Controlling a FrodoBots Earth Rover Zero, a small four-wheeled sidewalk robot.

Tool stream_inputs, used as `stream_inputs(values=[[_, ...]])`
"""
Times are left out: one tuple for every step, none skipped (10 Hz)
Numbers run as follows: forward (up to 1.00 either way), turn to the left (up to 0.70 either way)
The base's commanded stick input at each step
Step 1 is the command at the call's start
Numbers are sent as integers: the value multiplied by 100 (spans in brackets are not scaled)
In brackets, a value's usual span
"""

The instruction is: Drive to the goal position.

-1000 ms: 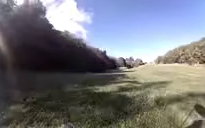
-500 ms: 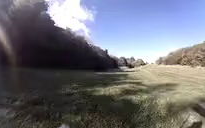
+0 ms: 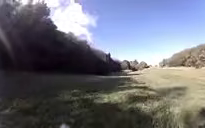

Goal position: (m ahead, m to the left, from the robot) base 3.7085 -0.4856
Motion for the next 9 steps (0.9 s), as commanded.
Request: stream_inputs(values=[[70,-5],[70,-20],[70,-35],[70,-35],[70,-35],[70,-35],[70,-35],[70,-35],[70,-35]])
